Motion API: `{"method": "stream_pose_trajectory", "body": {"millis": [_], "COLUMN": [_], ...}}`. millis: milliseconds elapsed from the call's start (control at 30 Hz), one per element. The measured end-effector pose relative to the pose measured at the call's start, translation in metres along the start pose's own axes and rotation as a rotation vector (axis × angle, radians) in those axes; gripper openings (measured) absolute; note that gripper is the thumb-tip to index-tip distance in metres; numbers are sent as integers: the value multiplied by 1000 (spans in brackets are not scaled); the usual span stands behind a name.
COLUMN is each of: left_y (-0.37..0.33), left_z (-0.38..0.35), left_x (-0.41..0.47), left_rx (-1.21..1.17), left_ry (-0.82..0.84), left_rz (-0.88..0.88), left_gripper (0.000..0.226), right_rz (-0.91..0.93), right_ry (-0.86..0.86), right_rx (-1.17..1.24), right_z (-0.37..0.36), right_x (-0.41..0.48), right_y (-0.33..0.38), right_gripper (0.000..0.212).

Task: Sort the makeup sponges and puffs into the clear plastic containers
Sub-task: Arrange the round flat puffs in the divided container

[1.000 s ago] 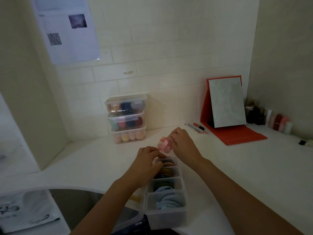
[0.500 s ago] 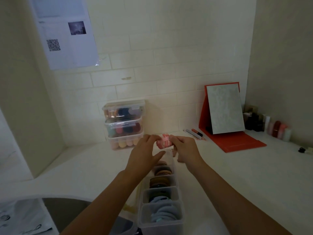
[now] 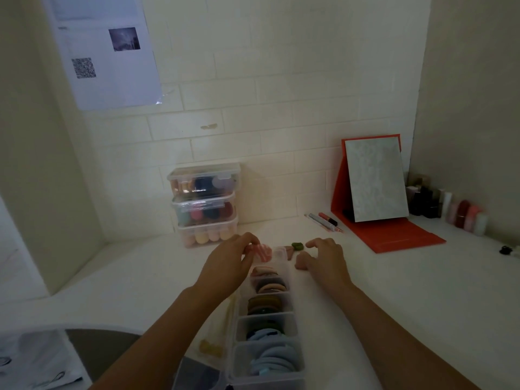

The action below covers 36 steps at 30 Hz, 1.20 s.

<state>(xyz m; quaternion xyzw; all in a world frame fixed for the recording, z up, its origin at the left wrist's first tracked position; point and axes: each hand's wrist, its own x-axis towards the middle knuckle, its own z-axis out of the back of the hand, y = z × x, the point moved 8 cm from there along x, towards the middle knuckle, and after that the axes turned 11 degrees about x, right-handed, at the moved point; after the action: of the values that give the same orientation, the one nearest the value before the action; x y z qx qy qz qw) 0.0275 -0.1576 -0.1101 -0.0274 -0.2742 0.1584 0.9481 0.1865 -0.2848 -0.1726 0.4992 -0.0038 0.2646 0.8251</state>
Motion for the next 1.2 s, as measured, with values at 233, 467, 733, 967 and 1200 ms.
{"method": "stream_pose_trajectory", "body": {"millis": [233,467,733,967,1200], "left_y": [5,1,2,2,1], "left_z": [-12,-33,-33,-32,-32], "left_x": [8,5,2,0,0], "left_rx": [-22,-108,-125,-92,-84], "left_ry": [172,192,167,178,187], "left_rz": [14,66,84,108,99], "left_gripper": [24,33,35,36,36], "right_rz": [-88,-55,-44,148,292], "right_ry": [91,87,0,-35,53], "right_rx": [-103,-109,266,600,344], "right_z": [-12,-18,-1,12,-5], "right_x": [5,11,11,-1,-13], "right_y": [-15,-18,-10,44,69], "right_gripper": [58,25,17,12,24]}}
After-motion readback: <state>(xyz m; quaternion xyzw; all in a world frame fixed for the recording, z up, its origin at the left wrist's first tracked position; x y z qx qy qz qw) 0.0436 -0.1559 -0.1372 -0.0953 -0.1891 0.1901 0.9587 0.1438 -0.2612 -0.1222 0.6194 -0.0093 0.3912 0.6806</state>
